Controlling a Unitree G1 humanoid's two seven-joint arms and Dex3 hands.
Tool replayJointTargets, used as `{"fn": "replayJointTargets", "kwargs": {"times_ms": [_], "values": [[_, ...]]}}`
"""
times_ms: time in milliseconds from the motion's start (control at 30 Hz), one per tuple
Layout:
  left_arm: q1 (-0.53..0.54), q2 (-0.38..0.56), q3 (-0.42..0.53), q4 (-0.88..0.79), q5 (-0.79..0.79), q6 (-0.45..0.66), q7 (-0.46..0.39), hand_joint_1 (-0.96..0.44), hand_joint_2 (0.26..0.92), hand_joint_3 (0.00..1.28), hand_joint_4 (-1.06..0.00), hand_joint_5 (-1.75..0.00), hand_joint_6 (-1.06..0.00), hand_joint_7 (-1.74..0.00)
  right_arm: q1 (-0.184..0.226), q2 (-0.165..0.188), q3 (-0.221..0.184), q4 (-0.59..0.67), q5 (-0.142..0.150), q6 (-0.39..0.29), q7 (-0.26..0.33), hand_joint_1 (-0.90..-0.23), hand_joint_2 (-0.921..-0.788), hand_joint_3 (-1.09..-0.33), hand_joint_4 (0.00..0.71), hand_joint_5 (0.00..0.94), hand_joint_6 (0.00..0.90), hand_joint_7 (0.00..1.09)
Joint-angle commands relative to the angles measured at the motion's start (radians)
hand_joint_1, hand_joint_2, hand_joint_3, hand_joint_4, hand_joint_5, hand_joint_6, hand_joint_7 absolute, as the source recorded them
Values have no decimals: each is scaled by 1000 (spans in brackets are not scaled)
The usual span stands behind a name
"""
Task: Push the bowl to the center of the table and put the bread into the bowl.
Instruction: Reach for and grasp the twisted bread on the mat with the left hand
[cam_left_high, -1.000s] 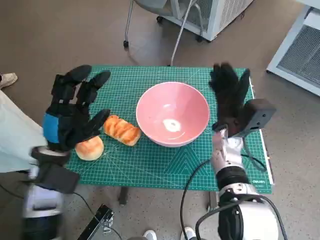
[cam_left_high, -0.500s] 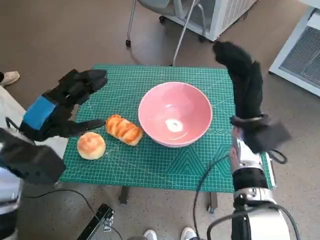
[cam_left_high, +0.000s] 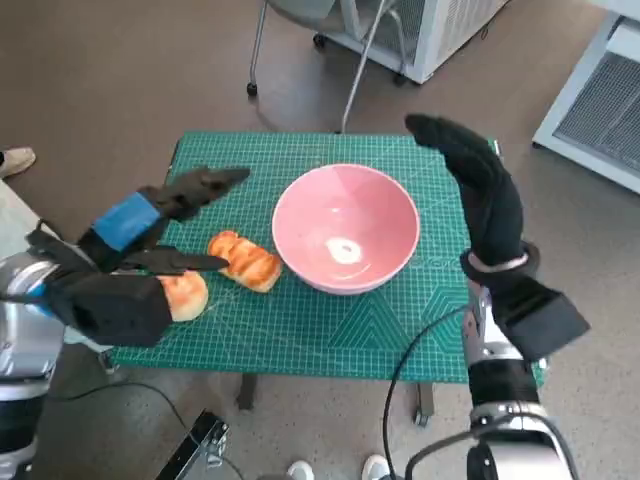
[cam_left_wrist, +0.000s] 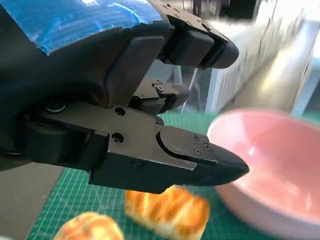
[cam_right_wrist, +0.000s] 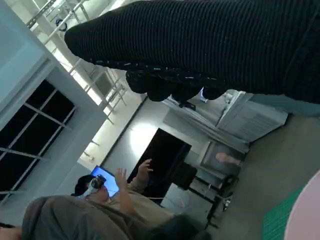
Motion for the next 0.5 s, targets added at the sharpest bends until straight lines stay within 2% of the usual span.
{"fn": "replayJointTargets", "kwargs": {"times_ms": [33, 233, 300, 500], "values": [[-47, 12, -64, 76, 59, -22, -25, 0, 834, 1, -240, 0, -356, -85, 32, 0, 4, -5, 3, 22, -11, -420, -921, -613, 465, 12, 185, 882], [-101, 7, -155, 159, 168, -39, -32, 109, 840, 4, -242, -4, -380, -64, 43, -2, 5, -23, -6, 31, -26, -414, -916, -622, 465, 13, 180, 888], [-117, 6, -182, 177, 204, -45, -31, 133, 842, 5, -254, -8, -397, -61, 46, -2, 5, -30, -2, 35, -26, -412, -906, -643, 465, 13, 178, 892], [-146, 8, -232, 199, 289, -42, -33, 148, 866, 16, -293, -16, -447, -59, 57, -1, 6, -53, 3, 44, -27, -414, -896, -661, 464, 12, 174, 898]]}}
